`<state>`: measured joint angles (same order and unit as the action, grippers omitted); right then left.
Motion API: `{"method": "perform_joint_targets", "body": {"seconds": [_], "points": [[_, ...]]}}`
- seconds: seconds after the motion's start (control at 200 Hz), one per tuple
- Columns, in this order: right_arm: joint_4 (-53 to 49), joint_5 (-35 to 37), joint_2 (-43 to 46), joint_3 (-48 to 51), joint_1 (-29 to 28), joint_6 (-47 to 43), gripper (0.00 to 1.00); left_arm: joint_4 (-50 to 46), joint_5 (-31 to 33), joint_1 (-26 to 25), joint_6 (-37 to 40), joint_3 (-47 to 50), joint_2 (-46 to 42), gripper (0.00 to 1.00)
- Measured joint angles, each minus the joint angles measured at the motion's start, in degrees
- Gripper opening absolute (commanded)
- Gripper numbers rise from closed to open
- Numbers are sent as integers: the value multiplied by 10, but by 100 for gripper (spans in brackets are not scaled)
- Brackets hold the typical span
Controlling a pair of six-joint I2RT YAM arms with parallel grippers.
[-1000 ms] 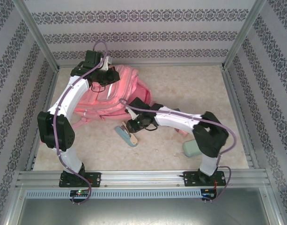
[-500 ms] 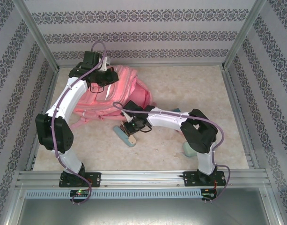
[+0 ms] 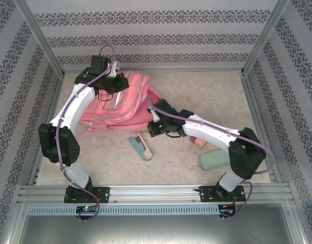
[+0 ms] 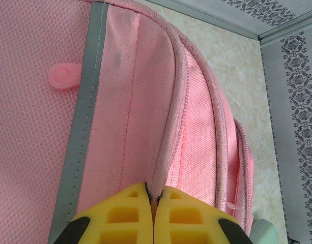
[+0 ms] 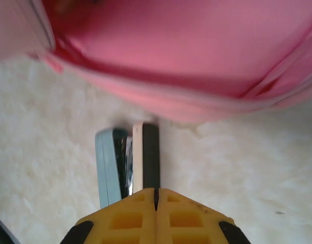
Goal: Pack books, pencil case, and school supplies into a backpack
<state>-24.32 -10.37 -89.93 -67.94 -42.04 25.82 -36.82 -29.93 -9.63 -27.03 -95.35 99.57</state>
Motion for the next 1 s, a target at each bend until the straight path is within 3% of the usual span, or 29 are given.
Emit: {"method": "perform_joint_targets", "body": {"seconds": [0.1,0.165,0.245,0.55,0.749,0.999], "points": [[8,-8,14,-4,26,2,0,0,0,0,0,0,0,0],[5,-15,3,-12,29,1,17,0,0,0,0,0,0,0],[3,-22,-25,-26,16,-4,24,0,0,0,0,0,0,0],[-11,-19,-146,-44,-66,-7,35,0,0,0,0,0,0,0],[-17,-9,-196,-65,-92,-12,35,0,0,0,0,0,0,0],[-32,12,-220,-82,-100,-22,22,0,0,0,0,0,0,0]]}}
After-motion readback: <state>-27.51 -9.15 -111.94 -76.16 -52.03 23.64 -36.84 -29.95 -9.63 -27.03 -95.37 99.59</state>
